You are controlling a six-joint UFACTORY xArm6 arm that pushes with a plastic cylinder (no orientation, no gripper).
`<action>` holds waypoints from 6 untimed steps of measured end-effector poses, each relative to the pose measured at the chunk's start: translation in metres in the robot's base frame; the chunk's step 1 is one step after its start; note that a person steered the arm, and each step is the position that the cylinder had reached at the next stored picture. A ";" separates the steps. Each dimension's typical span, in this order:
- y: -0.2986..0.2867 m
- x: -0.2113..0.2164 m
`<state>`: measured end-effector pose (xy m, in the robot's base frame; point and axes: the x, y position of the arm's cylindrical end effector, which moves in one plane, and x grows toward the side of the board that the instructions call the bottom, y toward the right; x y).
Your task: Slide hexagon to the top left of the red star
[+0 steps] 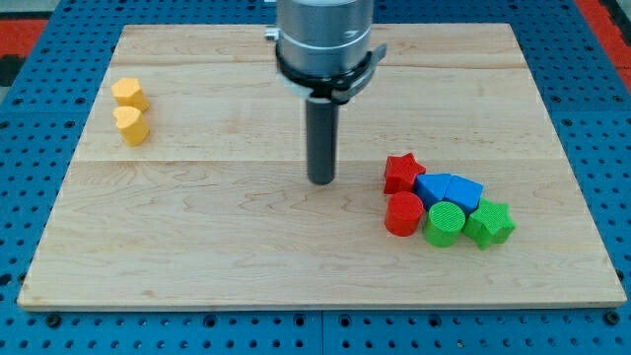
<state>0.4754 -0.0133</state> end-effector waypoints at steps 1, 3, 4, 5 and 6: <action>-0.078 0.038; -0.232 0.035; -0.282 0.002; -0.292 -0.014; -0.291 -0.046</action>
<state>0.4295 -0.3048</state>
